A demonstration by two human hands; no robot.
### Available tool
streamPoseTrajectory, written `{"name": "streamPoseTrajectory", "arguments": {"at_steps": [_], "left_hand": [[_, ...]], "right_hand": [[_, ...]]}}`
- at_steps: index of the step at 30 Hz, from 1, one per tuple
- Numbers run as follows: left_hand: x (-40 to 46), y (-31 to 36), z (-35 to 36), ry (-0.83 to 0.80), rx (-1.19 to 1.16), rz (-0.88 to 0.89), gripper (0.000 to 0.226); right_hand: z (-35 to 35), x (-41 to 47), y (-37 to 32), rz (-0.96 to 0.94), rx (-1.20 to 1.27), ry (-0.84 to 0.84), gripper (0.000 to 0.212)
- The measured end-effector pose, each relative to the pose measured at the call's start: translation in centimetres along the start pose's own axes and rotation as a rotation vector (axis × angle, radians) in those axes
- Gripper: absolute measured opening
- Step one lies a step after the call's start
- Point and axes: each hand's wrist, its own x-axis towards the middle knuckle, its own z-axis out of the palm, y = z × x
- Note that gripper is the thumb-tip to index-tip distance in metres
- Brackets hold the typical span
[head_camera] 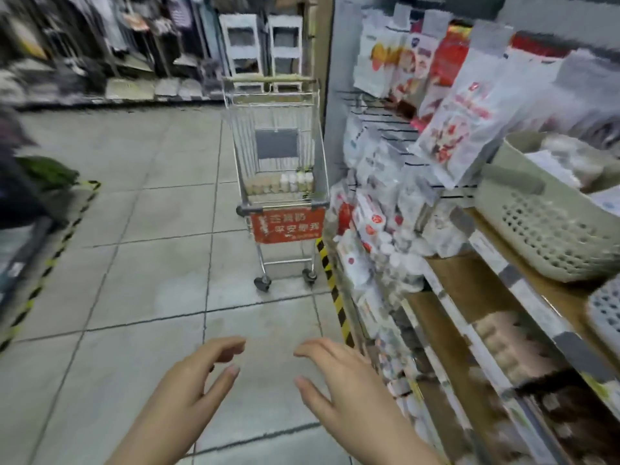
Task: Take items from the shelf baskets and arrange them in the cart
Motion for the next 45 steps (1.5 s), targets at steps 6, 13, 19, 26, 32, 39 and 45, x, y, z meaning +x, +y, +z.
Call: {"name": "streamPoseTrajectory", "arguments": {"at_steps": [6, 13, 19, 26, 32, 39, 45], "left_hand": [[3.5, -6.2, -4.2, 0.051, -0.068, -0.159, 0.026], [14.6, -9.7, -7.1, -0.016, 0.006, -0.185, 0.03], [27.3, -12.4, -13.0, 0.009, 0.069, -0.184, 0.035], [36.5, -19.6, -19.1, 0.115, -0.008, -0.317, 0.031], [43.9, -28.8, -24.9, 0.048, -0.05, -0.43, 0.03], [59.4, -36.1, -35.2, -0.004, 0.019, -0.354, 0.024], [74.4, -35.7, -37.1, -0.185, 0.091, -0.138, 0.021]], "right_hand": [[2.2, 7.4, 0.9, 0.081, 0.057, -0.114, 0.033], [2.8, 18.5, 5.9, 0.228, 0.139, -0.121, 0.029], [2.6, 32.5, 7.9, 0.25, 0.224, -0.066, 0.025], [3.0, 48.9, 6.5, 0.211, 0.238, -0.122, 0.028], [5.7, 62.3, 5.4, 0.237, 0.254, -0.114, 0.027], [7.7, 75.7, 4.2, 0.391, 0.324, -0.013, 0.027], [6.8, 80.3, 6.4, 0.621, 0.428, 0.16, 0.02]]}}
